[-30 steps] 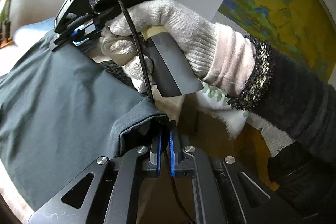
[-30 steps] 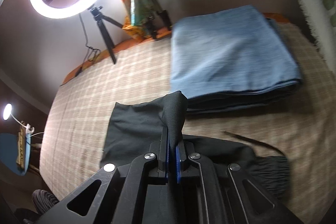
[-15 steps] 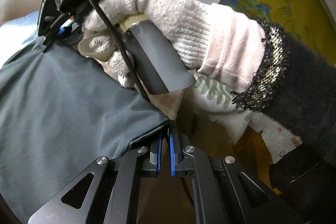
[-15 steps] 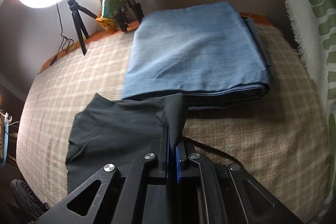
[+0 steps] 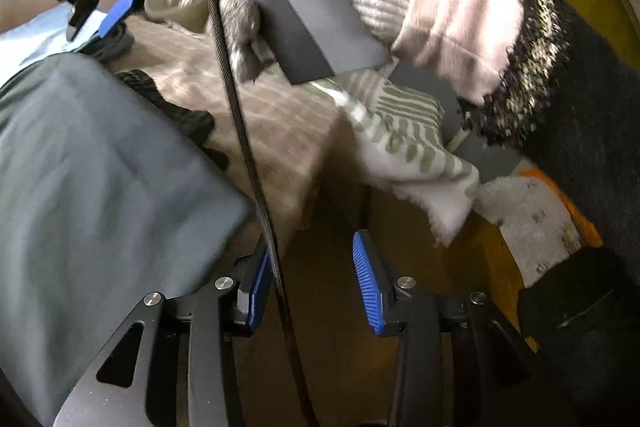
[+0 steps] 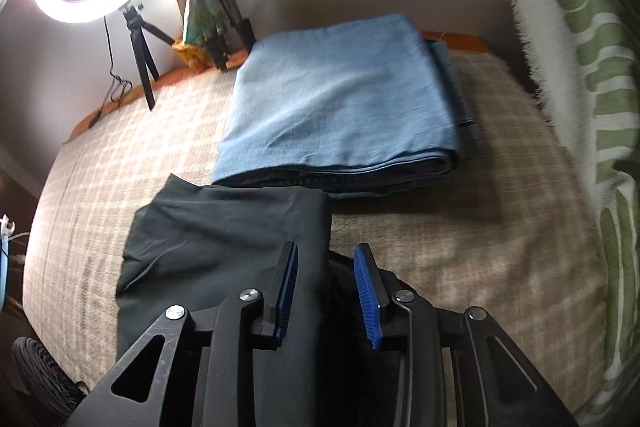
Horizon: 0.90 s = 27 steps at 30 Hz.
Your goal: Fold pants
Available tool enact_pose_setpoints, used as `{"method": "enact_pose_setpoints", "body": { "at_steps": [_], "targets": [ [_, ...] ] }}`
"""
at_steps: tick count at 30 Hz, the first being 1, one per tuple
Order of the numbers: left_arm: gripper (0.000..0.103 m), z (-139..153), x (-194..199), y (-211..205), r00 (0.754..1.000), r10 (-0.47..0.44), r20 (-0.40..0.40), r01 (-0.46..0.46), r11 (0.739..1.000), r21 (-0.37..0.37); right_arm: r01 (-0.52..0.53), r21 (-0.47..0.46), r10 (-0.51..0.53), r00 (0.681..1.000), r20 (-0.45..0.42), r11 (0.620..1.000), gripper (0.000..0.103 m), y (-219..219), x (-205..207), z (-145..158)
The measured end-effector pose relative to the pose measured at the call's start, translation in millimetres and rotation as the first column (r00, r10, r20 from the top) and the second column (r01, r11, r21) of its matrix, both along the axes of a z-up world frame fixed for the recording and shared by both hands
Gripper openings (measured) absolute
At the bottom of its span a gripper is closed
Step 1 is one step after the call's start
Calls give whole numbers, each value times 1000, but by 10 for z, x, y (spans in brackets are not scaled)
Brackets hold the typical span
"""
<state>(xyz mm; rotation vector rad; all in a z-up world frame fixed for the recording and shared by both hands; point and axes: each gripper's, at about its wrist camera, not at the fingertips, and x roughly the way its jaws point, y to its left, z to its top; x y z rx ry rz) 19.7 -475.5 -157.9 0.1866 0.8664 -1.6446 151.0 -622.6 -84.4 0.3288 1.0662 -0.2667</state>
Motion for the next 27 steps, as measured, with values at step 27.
{"method": "enact_pose_setpoints", "body": {
  "at_steps": [27],
  "targets": [
    [47, 500, 2157, 1739, 908, 409, -90, -412, 911, -17, 47, 69, -55, 992, 116, 996, 53, 2057, -974, 421]
  ]
}}
